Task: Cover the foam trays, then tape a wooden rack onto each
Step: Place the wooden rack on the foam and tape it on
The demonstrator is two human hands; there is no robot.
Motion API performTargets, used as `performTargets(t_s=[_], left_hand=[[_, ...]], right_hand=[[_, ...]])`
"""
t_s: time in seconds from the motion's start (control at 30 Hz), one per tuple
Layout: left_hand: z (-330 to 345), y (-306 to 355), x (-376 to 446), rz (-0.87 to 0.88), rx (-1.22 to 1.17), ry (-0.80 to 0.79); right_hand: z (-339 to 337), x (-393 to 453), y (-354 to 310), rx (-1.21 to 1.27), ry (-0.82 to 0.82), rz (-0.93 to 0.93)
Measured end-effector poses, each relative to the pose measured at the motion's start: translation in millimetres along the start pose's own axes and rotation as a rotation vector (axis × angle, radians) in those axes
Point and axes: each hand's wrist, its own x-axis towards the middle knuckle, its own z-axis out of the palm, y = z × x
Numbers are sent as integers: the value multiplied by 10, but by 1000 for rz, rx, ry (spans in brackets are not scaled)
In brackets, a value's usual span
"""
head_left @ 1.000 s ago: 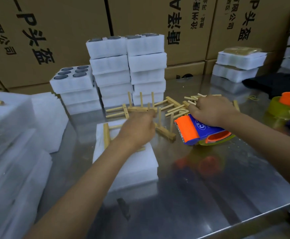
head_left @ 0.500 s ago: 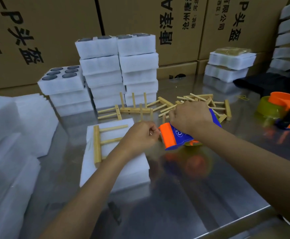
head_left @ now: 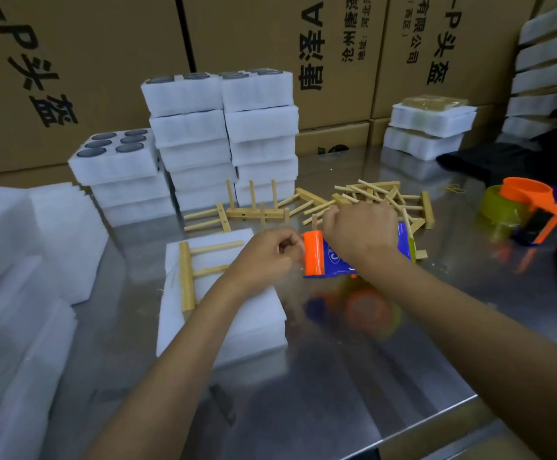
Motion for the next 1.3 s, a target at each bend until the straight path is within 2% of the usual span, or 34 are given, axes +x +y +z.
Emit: performTargets(t_s=[0.13,0.4,0.5,0.57,0.63,0.7,0.93,1.1,1.2,1.3], left_hand=[[-35,44,11,-50,-101,-6],[-122,61,-23,-77,-342,-27],[-127,74,-20,-84,-374,-18],[-123,88,-19,-78,-386,-14],[-123,105,-17,-84,-403,-13],[-125,113,-24,-96,-417,-4],[-99,62,3,-72,-297,24],[16,-3,-7,8,-63,147],[-63,25,-11,-7,-186,280],[-249,16,-60,-42,-384,497]], right_hand=[[54,-286,92,50,70,132],[-85,-548,172,138,-58,232],[-242,-519,132,204,42,67],[-361,-469,34,457,7,-73],[-520,-392,-95,867,-233,-60],[-558,-327,-192,1108,-410,18],[-402,-230,-203,1136,-404,135],[-341,-284,-302,897,-224,-19],[-285,-300,-429,792,-209,-18],[-251,-251,-430,902,-261,78]])
